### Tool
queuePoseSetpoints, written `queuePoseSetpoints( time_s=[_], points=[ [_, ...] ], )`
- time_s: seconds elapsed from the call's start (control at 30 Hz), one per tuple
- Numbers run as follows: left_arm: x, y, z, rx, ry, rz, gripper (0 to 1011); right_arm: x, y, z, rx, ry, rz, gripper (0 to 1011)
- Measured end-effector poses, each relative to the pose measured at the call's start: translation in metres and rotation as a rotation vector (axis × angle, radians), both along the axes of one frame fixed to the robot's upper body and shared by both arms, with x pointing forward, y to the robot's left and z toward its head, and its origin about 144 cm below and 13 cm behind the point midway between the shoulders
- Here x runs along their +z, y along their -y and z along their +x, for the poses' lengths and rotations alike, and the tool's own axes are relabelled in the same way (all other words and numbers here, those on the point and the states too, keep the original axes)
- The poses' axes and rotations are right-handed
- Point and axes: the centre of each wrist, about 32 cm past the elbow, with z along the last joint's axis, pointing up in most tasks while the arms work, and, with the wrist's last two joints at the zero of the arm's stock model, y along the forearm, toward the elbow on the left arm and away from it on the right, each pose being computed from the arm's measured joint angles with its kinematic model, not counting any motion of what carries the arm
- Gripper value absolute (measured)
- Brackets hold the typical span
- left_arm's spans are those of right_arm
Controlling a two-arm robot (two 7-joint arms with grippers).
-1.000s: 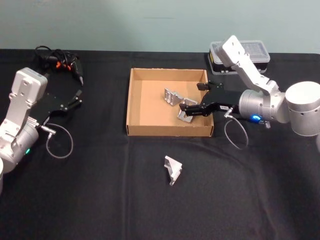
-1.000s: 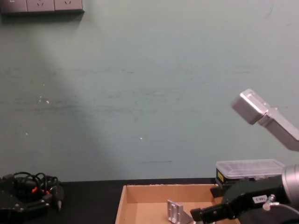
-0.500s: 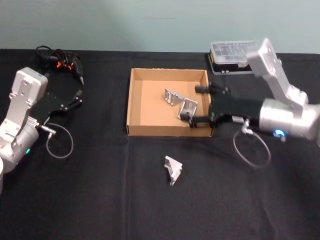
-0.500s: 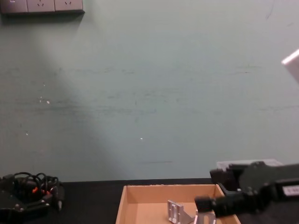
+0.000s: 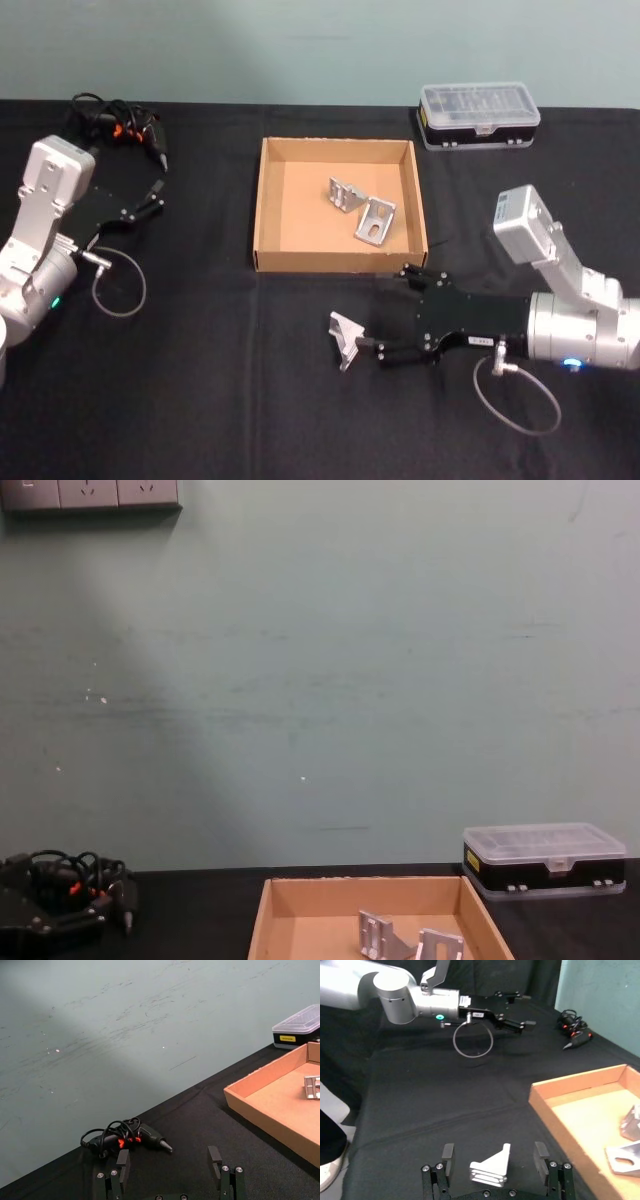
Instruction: Use one hand to pick up the angle iron from the table and place it into the box.
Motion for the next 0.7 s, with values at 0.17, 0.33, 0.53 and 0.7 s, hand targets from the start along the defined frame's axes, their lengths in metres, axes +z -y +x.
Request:
queuePoseSetpoints(
  time_s=[0.17, 0.33, 0.53, 0.7],
  points=[
    [0.000, 0.000, 0.000, 0.000, 0.000, 0.000, 1011, -0.008, -0.004, -0.007, 0.001, -0.013, -0.006, 1003],
    [0.000, 0.000, 0.000, 0.000, 0.000, 0.000, 1011, -0.013, -0.007, -0.011, -0.010, -0.019, -0.009, 1003],
    [0.000, 0.000, 0.000, 0.000, 0.000, 0.000, 1011, -0.019, -0.010, -0.013, -0.027, -0.022, -0.015, 1003],
    [0.000, 0.000, 0.000, 0.000, 0.000, 0.000, 1011, -0.023, -0.014, -0.014, -0.036, -0.019, -0.028, 1003]
  ],
)
